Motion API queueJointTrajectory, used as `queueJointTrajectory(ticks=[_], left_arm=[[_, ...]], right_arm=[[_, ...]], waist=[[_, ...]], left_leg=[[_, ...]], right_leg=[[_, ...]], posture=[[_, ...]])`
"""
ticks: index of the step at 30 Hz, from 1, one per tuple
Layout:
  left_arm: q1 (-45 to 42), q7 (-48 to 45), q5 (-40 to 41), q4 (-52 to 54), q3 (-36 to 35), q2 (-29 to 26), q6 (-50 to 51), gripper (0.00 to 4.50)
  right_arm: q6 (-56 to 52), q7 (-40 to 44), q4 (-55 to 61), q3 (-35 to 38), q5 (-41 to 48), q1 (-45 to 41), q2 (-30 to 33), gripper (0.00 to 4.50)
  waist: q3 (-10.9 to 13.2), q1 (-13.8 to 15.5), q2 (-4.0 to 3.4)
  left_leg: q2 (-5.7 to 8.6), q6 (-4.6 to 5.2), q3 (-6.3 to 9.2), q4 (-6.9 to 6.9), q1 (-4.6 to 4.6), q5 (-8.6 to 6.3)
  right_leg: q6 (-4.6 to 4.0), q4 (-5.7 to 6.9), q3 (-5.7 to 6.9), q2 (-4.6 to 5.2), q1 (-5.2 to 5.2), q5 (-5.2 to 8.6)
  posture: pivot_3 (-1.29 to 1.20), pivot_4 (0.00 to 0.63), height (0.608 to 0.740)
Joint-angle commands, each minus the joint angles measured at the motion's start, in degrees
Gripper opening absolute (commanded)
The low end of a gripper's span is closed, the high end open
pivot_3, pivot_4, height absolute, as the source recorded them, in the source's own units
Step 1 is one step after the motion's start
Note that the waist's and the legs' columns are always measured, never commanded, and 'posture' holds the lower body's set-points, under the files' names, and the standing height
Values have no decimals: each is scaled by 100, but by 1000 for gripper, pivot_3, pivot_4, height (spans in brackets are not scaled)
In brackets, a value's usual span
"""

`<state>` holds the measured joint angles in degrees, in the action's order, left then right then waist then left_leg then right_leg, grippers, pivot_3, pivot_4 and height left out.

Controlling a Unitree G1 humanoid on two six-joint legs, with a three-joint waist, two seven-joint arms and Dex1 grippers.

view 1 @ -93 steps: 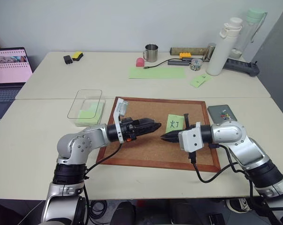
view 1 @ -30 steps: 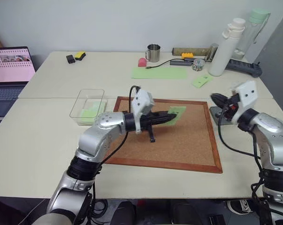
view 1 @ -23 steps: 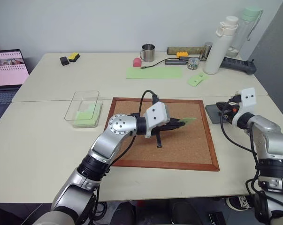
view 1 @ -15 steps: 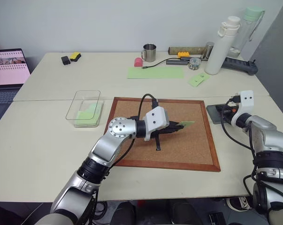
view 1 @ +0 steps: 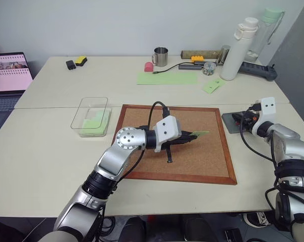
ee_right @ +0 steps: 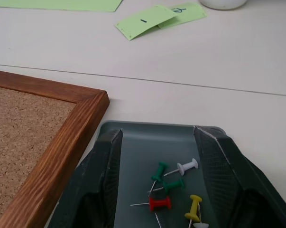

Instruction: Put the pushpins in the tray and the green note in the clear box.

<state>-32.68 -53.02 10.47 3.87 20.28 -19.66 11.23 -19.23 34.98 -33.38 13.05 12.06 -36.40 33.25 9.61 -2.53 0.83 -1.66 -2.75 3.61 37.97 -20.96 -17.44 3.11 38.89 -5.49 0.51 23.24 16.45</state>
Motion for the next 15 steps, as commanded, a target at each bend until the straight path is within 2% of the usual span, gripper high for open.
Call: queueJointTrajectory(ticks=[1,4,7,11,15], left_arm=[[-270,261,443,112,-730,-10,513,0],[-391,492,653,86,-1306,-237,939,0],[-494,1288,519,-290,-2299,-712,1158,0],[-509,2104,157,-780,-2829,-1013,1029,0],[-467,3164,-285,-1529,-3316,-1253,1018,0]], right_arm=[[-88,546,1383,27,484,256,119,2485],[-667,1048,2812,-55,1114,664,175,2485],[-1593,1110,4650,-99,2034,1075,244,2485],[-2437,883,5742,-124,2866,1117,221,2485],[-3157,458,6465,-272,3704,777,88,2485]], waist=[[0,1,0],[3,11,-5],[5,-25,-8],[5,-17,-8],[6,62,-7]], left_leg=[[0,0,0,0,0,0],[-3,0,9,1,-3,0],[-4,1,25,-2,-4,0],[2,1,70,-2,-5,-1],[11,-1,81,4,-13,0]], right_leg=[[0,0,0,0,0,0],[0,1,5,-4,1,0],[0,2,10,-9,4,0],[0,3,22,-14,3,0],[0,2,41,-1,0,0]], posture=[[0,150,740],[0,150,740],[0,150,740],[0,150,740],[0,150,740]])
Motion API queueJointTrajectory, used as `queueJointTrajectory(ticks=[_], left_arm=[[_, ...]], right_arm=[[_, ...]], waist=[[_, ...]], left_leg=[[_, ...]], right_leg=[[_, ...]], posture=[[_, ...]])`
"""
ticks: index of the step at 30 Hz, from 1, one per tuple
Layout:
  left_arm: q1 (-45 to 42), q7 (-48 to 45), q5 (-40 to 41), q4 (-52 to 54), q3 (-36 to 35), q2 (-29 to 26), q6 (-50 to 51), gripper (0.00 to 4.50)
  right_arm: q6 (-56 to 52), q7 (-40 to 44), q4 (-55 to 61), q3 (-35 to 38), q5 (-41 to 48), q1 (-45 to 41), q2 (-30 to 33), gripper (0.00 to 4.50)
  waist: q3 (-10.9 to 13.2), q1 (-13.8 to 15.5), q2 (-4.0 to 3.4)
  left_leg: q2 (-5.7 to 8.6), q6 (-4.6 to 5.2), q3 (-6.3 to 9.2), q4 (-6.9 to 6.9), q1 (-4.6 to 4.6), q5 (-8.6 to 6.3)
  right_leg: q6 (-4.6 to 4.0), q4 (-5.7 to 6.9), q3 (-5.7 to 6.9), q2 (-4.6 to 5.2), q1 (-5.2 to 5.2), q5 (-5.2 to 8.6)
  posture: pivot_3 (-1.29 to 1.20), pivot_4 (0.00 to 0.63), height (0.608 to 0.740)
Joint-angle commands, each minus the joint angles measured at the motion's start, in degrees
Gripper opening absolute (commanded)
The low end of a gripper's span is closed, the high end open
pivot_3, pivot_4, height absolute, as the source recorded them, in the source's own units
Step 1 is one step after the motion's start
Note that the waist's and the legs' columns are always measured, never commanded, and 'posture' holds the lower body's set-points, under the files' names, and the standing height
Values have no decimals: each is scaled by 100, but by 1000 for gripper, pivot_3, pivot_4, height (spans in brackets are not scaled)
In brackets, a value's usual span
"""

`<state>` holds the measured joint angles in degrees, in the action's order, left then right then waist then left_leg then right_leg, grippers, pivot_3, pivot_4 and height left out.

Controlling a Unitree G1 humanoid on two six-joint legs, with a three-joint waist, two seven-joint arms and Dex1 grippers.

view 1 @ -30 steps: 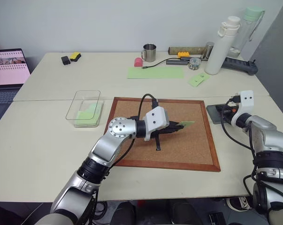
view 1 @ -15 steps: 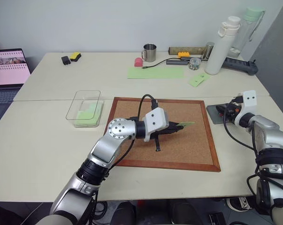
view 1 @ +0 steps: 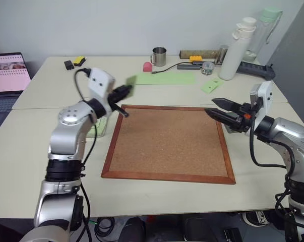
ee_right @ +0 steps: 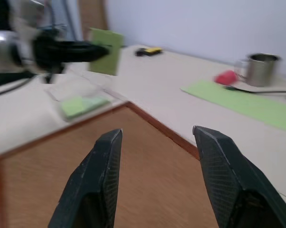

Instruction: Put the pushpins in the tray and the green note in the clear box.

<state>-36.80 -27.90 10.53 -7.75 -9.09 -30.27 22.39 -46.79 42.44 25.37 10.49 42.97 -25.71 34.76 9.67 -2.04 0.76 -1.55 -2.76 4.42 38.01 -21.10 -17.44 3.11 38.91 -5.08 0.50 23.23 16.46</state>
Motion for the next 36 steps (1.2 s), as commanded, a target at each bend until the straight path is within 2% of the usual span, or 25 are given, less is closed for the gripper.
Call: queueJointTrajectory(ticks=[1,8,16,21,27,30,33,36], left_arm=[[3,706,-306,-515,-401,-201,-104,0],[325,1097,-366,-860,-452,9,-28,0],[372,1007,-343,-807,-375,-12,-54,1536],[431,762,-382,-358,-251,-192,-66,2500],[696,-527,125,736,126,-584,523,3626],[867,-1673,804,1443,351,-1032,1133,4207],[1027,-2477,1309,1872,520,-1408,1519,4207],[1062,-2967,1324,1753,667,-1650,1363,4207]], right_arm=[[-470,-394,637,-63,682,-367,-106,2485],[-433,-601,621,-258,531,-372,-33,2485],[-352,-653,606,-211,492,-219,88,2495],[-235,-607,483,-127,349,-73,220,2495],[80,-277,276,-72,-50,291,716,2495],[154,-8,198,-4,-127,560,1031,2495],[160,169,190,97,-78,844,1186,2495],[156,360,173,164,-30,1159,1269,2495]], waist=[[0,20,1],[0,74,3],[0,44,3],[0,42,3],[0,51,2],[0,35,2],[1,20,1],[1,21,1]], left_leg=[[0,0,2,1,0,0],[3,-3,21,9,-30,2],[0,-5,50,14,-61,3],[1,-6,58,14,-67,4],[4,-10,62,14,-72,6],[5,-10,61,14,-70,6],[2,-9,62,12,-69,6],[2,-8,63,12,-65,6]], right_leg=[[0,1,2,0,0,0],[-1,-5,35,10,9,0],[-2,-1,72,13,27,-1],[-2,-2,82,13,26,-1],[-2,-4,90,19,26,-1],[-2,-4,90,20,24,0],[-6,-4,91,16,24,2],[-8,-1,93,13,20,3]], posture=[[0,150,740],[0,150,740],[0,150,740],[0,150,740],[0,150,740],[0,150,740],[0,150,740],[0,150,740]])
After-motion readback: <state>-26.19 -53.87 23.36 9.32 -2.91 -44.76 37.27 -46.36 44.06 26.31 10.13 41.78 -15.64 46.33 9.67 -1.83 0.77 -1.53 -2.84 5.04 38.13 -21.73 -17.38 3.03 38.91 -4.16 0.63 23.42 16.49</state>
